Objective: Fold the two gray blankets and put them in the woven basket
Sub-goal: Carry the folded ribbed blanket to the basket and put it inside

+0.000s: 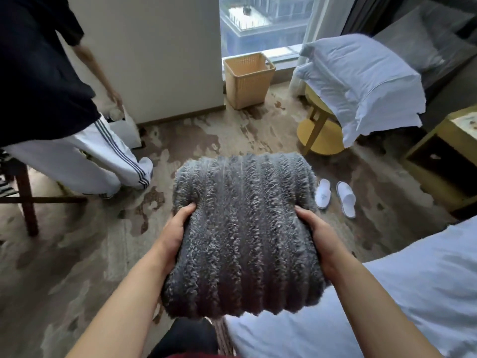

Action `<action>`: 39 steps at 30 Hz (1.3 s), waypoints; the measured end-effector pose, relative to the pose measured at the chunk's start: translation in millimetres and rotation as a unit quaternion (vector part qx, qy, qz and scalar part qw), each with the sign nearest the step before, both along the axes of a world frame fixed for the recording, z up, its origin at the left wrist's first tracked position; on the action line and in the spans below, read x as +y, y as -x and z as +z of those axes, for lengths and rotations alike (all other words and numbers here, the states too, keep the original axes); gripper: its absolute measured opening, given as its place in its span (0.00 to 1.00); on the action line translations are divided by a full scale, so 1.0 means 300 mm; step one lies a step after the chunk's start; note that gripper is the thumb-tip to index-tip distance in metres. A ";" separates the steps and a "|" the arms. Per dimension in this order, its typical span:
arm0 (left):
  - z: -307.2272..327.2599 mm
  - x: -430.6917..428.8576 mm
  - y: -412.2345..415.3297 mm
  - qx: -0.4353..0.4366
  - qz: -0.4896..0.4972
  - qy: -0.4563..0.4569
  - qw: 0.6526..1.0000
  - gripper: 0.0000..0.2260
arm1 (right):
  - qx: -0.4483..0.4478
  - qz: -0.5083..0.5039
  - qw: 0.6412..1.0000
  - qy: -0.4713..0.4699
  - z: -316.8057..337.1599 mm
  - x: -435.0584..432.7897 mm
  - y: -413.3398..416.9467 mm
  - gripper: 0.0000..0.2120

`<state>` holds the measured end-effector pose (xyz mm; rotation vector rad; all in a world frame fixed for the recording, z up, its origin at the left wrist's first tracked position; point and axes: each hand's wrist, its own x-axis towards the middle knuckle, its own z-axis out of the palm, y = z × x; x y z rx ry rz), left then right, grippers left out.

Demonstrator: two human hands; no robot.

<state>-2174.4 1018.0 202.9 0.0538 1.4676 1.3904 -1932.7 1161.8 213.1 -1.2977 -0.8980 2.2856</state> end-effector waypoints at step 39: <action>-0.025 2.491 1.457 -0.092 0.027 -0.015 0.995 0.21 | -0.043 -0.051 0.998 0.010 -0.034 2.495 1.503 0.31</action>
